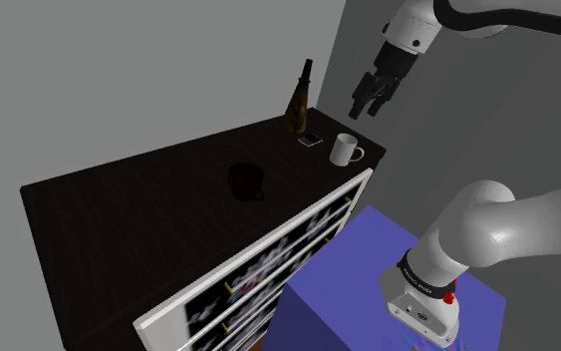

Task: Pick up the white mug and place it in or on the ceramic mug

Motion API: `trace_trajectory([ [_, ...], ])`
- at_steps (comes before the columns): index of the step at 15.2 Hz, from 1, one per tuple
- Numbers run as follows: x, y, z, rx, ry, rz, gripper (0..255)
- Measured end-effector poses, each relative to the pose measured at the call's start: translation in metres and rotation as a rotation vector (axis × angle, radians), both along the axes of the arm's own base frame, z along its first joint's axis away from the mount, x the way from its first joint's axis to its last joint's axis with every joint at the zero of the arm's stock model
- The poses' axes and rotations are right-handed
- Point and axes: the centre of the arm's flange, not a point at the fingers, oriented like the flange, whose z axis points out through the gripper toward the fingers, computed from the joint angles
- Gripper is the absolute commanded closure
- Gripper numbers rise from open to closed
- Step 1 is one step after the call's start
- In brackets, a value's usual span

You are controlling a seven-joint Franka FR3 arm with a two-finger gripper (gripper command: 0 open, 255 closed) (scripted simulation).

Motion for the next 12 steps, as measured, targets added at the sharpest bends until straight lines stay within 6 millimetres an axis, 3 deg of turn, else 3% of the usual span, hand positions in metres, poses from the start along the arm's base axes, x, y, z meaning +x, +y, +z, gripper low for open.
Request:
trace_trajectory([
  [4, 0.011, -0.019, -0.017, -0.009, 0.011, 0.014, 0],
  [12, 0.047, -0.095, -0.072, -0.045, 0.052, 0.069, 0],
])
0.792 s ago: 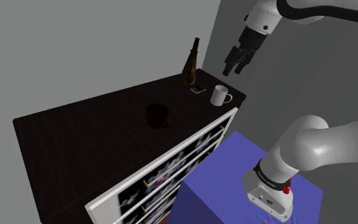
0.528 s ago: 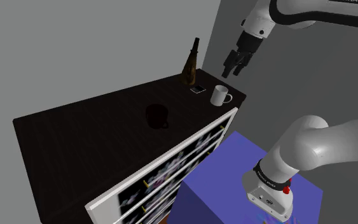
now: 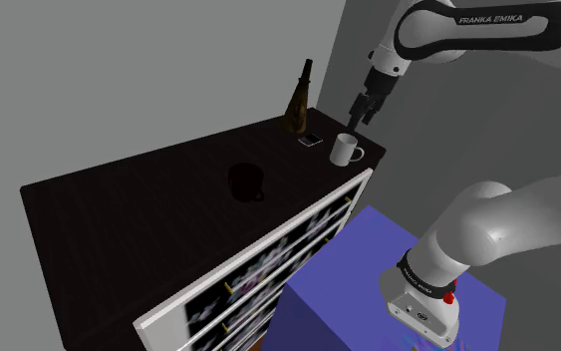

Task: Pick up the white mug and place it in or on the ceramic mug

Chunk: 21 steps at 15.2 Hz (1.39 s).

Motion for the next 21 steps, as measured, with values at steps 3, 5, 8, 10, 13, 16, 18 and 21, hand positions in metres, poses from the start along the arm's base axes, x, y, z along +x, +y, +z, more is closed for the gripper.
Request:
trace_trajectory([
  [3, 0.015, -0.025, -0.022, -0.013, 0.015, 0.022, 0],
  [5, 0.025, -0.047, -0.035, -0.022, 0.026, 0.035, 0],
  [8, 0.044, -0.077, -0.057, -0.037, 0.04, 0.056, 0],
  [10, 0.052, -0.096, -0.071, -0.046, 0.051, 0.071, 0],
  [13, 0.068, -0.122, -0.089, -0.059, 0.065, 0.092, 0],
  [16, 0.082, -0.15, -0.108, -0.072, 0.079, 0.111, 0],
  [18, 0.086, -0.156, -0.119, -0.075, 0.083, 0.116, 0],
  [21, 0.087, -0.159, -0.136, -0.076, 0.084, 0.118, 0],
])
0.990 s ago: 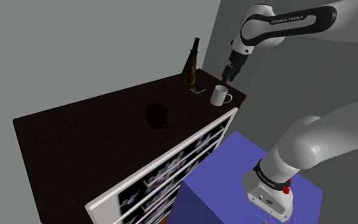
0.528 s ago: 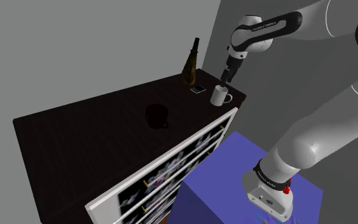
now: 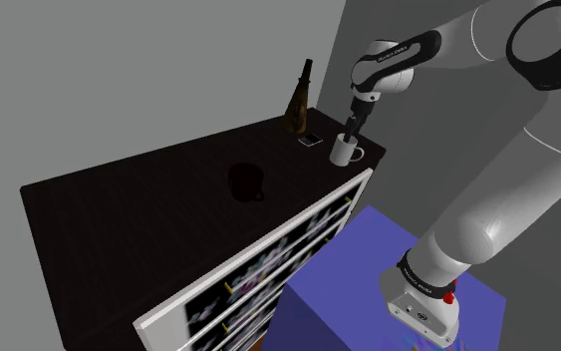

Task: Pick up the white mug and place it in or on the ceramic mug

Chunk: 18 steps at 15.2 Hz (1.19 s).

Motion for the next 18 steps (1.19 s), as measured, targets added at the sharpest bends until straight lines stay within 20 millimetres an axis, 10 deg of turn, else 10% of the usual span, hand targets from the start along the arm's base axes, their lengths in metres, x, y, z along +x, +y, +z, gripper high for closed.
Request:
trace_trajectory([
  [9, -0.001, 0.0, -0.02, 0.0, 0.0, 0.0, 0],
  [10, -0.001, 0.0, -0.02, 0.0, 0.0, 0.0, 255],
  [18, -0.001, 0.0, -0.019, -0.001, -0.001, 0.0, 255],
])
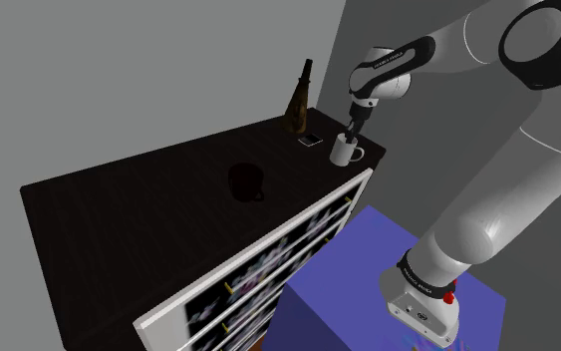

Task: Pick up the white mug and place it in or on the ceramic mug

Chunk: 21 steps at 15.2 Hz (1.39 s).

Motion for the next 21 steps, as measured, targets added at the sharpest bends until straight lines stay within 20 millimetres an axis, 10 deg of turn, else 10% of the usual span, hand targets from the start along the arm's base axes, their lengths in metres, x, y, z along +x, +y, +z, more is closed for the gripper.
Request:
trace_trajectory([
  [21, 0.0, 0.0, 0.094, 0.0, 0.0, 0.0, 255],
])
